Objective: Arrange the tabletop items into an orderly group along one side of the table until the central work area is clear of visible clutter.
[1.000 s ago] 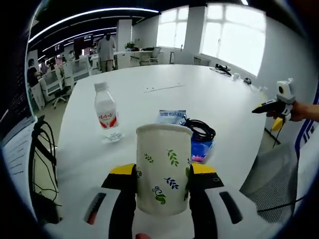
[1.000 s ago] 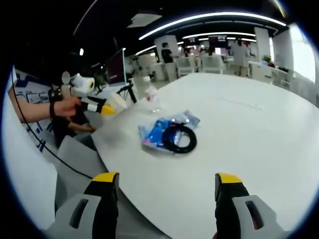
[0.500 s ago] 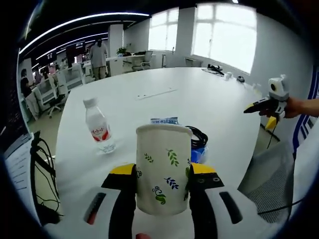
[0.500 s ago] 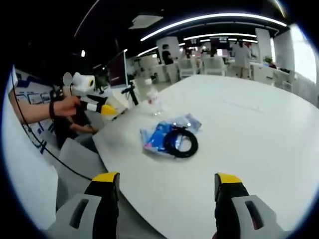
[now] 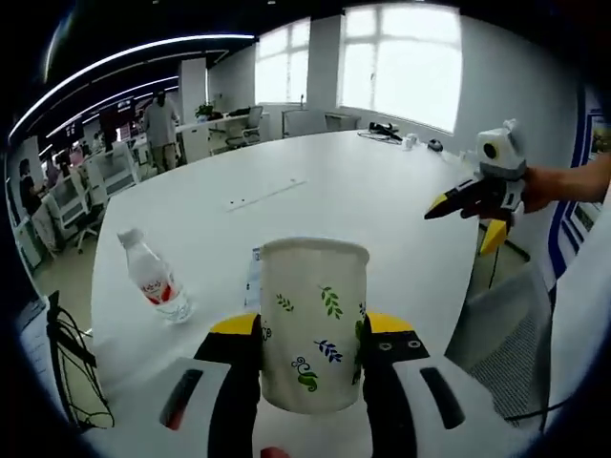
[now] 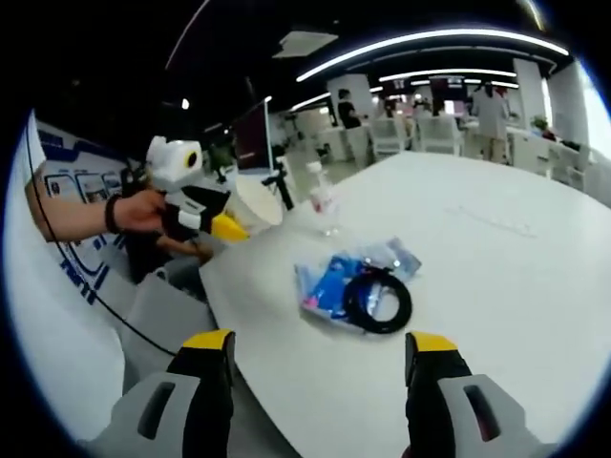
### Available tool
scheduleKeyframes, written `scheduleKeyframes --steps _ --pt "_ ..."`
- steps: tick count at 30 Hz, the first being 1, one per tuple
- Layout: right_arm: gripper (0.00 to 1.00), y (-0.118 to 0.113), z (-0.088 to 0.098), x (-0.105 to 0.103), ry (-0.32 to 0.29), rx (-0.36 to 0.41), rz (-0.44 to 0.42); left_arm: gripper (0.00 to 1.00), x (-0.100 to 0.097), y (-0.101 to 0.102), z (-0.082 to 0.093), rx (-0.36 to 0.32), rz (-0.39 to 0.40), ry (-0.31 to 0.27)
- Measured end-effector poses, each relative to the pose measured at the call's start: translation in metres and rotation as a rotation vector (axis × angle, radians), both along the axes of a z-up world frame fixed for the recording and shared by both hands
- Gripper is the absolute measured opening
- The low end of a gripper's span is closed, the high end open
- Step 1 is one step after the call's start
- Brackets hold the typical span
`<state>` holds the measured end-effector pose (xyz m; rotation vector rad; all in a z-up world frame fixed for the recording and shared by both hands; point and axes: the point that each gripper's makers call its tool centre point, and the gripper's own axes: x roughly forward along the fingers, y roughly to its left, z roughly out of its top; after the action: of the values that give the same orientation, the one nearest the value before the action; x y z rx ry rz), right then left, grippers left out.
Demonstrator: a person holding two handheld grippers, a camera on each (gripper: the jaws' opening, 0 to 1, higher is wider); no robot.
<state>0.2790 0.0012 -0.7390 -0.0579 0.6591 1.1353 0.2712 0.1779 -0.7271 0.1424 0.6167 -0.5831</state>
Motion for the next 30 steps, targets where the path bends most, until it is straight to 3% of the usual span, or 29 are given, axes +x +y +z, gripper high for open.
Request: scheduleKeyframes --steps 10,13,30 --pt "0.68 0.035 0.025 0.002 0.031 0.095 0.070 0.40 -0.008 -0.034 -0.005 0.035 -0.091 0.001" --pt "0.67 0.043 0.026 0.000 0.045 0.105 0.103 0.40 -0.007 -0.040 -0.006 0.038 -0.113 -0.003" --pt "0.44 0.077 0.051 -0.036 0.120 0.212 0.223 0.40 -0.016 -0.084 -0.008 0.091 -0.241 -0.026"
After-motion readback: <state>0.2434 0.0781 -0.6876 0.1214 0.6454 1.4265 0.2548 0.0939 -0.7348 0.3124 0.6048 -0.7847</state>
